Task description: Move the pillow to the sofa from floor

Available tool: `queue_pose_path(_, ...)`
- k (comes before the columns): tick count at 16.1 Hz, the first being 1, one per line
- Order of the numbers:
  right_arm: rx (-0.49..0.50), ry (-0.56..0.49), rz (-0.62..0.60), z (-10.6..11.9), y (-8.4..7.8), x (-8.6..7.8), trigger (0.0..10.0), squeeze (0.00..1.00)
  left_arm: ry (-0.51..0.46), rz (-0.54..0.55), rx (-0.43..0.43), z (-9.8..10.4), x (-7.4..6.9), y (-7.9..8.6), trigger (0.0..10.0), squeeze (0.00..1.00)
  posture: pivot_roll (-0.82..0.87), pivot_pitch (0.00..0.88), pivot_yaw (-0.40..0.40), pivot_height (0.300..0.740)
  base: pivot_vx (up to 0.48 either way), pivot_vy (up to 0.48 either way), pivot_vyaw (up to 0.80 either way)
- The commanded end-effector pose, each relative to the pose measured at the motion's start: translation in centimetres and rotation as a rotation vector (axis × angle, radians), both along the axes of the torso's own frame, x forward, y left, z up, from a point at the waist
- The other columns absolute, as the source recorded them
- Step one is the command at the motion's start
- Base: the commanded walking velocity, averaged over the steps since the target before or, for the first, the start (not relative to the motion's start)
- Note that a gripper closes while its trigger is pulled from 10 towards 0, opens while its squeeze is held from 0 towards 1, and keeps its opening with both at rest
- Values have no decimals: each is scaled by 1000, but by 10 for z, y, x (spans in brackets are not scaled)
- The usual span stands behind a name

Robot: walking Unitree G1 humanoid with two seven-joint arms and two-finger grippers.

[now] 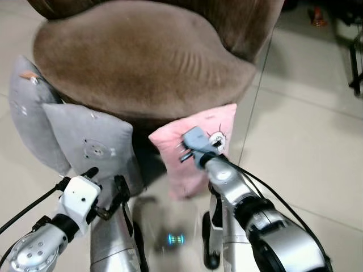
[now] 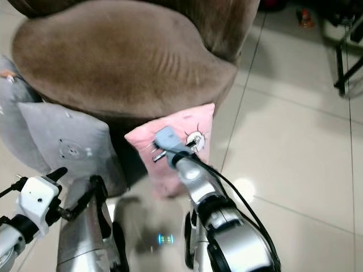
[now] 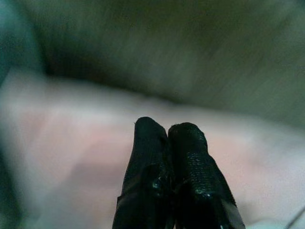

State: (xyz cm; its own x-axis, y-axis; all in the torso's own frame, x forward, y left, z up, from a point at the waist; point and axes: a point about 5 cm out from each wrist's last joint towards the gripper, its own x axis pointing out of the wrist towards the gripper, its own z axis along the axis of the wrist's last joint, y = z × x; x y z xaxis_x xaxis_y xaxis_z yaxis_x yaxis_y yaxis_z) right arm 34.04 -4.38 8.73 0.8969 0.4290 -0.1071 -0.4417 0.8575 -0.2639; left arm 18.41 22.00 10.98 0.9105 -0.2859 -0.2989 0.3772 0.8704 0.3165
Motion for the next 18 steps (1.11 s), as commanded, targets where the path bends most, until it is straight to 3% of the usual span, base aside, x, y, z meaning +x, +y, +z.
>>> queue_pose_path(1,80,-74,1,19,-1,5,0,0,0,13,3,-5,2,1,10000,596,2,61,-3,461,0,0,0)
queue_pose_path(4,158,-165,24,41,-12,-1,0,0,-28,6,-4,-7,12,-4,10000,600,-6,25,12,461,0,0,0)
queue_pose_path(6,159,-186,70,43,-16,-11,0,0,-35,2,-3,-8,17,-4,10000,592,-11,7,22,461,0,0,0)
queue_pose_path(7,110,-154,70,32,-22,-20,4039,0,-33,-8,6,-9,17,-2,10000,592,-12,1,25,461,0,0,0)
queue_pose_path(8,87,-100,34,21,-30,-24,10000,0,-34,-12,14,-8,18,-1,10000,592,-10,1,23,461,0,0,0)
queue_pose_path(9,135,6,-38,11,-38,-25,10000,400,-43,-7,17,-7,22,1,10000,588,-9,6,26,461,0,0,0)
queue_pose_path(10,144,45,-79,7,-42,-26,10000,1000,-47,-8,17,-7,25,0,10000,588,-9,7,31,461,0,0,0)
queue_pose_path(14,82,113,-84,-1,-49,-28,10000,1000,-48,-36,16,-11,37,-8,10000,588,-30,17,55,461,0,0,0)
queue_pose_path(17,79,187,-128,-9,-53,-22,10000,1000,-32,-69,-6,-13,33,-15,10000,592,-36,41,60,461,0,0,0)
queue_pose_path(18,39,201,-108,-11,-52,-18,10000,1000,-31,-76,-3,-13,32,-16,10000,588,-30,56,53,461,0,0,0)
